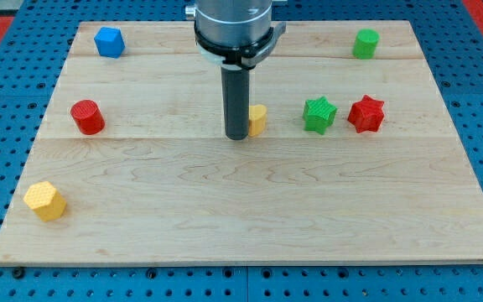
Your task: Move the blue triangle to the bottom right of the blue cube
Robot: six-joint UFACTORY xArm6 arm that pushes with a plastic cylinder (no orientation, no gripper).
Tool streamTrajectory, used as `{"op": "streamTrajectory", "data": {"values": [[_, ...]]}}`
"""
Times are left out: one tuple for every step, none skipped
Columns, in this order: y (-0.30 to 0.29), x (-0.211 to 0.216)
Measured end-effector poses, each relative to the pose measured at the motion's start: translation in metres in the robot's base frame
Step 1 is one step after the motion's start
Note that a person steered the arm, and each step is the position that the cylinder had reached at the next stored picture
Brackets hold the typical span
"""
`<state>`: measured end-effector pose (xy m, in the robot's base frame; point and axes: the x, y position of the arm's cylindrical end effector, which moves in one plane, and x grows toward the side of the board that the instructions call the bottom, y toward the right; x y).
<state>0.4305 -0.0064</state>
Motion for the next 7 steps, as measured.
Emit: {"op": "streamTrajectory", "data": {"values": [[0.001,-0.015],[-0.035,-0.01],[-0.02,-0.078],[0.038,-0.146],[0.031,-0.196],[-0.008,-0.196],[-0.039,-0.185]]}}
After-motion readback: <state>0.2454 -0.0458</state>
